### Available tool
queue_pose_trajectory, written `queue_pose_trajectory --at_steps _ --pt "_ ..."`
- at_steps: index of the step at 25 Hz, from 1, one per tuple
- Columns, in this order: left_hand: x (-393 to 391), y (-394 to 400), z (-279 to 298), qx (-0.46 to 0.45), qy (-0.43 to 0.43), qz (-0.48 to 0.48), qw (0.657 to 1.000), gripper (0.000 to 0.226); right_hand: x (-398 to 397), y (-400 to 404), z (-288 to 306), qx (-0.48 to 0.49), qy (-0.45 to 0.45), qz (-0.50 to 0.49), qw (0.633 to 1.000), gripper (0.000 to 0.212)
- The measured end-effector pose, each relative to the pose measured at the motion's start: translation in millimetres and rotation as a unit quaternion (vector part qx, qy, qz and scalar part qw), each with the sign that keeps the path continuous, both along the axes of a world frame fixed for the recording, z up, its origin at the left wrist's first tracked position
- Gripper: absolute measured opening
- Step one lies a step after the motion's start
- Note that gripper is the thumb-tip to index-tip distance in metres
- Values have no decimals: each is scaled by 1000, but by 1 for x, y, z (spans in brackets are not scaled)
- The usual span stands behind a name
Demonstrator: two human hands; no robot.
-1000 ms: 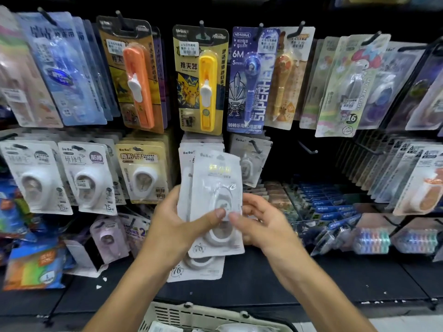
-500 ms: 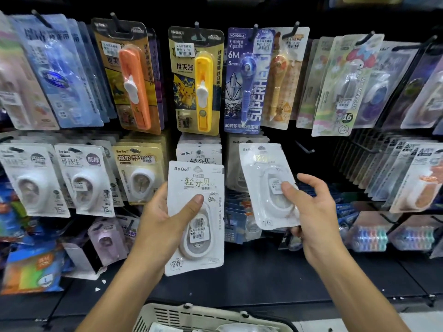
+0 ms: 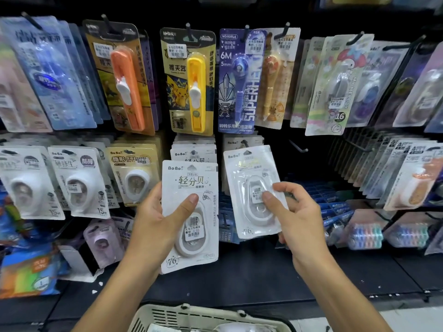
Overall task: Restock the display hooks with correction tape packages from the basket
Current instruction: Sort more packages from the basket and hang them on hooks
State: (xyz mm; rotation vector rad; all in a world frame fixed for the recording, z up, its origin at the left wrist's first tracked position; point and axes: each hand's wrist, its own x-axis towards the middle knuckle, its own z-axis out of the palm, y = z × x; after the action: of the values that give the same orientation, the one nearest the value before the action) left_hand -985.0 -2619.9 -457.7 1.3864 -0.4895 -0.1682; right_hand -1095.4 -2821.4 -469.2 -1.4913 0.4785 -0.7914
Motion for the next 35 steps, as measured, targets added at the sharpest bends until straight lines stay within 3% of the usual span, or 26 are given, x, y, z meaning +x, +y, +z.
queue_pose_trajectory --at_steps 4,12,16,19,21,23,25,27,30,35 --pt "0 0 0 4 -3 2 1000 40 0 -6 4 33 -33 -68 997 17" --pt "0 -1 4 19 12 18 1000 40 8 -4 8 35 2 -46 998 20" --pt "1 -2 5 3 22 37 999 30 9 0 1 41 36 48 997 44" --pt "-5 -17 9 -2 42 13 999 25 12 18 -6 20 70 214 974 62" --pt "-5 -29 14 36 -3 -24 999 24 19 29 -8 53 28 291 955 46" --pt "3 -34 17 95 -85 -43 991 29 22 29 -3 72 -17 253 965 34" --pt "20 -26 10 254 -225 -25 940 44 20 16 6 73 -23 161 984 28" --pt "36 -15 -4 427 -342 -7 837 65 15 -2 13 35 35 84 995 17" --pt "46 -9 -20 550 -385 -14 740 77 6 -13 13 -21 84 57 995 4" --pt "49 -11 -21 561 -411 3 719 81 -1 -15 2 1 81 37 996 8"
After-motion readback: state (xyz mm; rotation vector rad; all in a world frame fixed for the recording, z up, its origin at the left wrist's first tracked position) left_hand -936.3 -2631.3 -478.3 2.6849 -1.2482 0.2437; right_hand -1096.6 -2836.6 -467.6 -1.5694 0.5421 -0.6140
